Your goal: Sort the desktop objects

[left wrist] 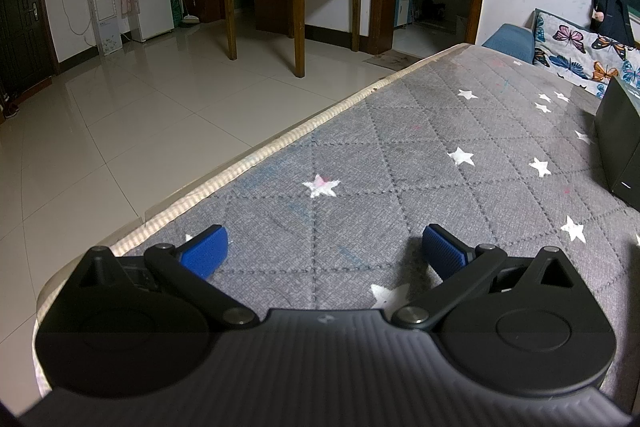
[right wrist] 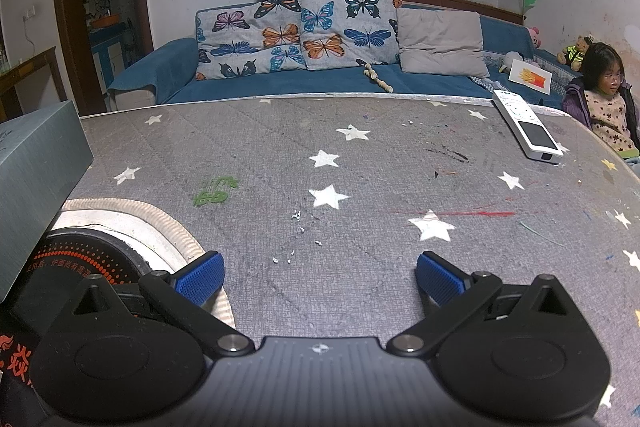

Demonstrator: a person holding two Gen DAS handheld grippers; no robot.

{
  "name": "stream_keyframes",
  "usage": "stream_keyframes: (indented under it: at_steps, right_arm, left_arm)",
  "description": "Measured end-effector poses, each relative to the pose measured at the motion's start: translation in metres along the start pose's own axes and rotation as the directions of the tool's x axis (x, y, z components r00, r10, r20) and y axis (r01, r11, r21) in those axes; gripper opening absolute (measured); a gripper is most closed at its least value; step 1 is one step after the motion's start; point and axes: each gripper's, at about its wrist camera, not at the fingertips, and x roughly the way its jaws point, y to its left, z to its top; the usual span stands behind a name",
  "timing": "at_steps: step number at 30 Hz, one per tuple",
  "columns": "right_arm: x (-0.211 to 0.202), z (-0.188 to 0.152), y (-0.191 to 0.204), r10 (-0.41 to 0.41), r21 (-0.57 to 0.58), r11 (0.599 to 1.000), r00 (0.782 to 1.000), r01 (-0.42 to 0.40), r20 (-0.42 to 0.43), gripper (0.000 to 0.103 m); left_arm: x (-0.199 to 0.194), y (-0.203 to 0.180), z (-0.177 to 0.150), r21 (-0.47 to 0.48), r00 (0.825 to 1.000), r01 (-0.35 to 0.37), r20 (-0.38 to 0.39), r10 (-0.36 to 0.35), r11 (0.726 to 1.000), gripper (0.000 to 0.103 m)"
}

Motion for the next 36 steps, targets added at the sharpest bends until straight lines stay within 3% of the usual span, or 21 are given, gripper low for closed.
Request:
stream_keyframes:
  at_steps: [36]
  right_arm:
    - [-0.019,-0.012,0.005,-0.049,0.028,0.998,0.999,0.049,-0.011,0.103]
  left_arm:
    - [0.001,-0.001,0.001,0.001,1.0,0.0,-0.001,0.0,1.0,0.103]
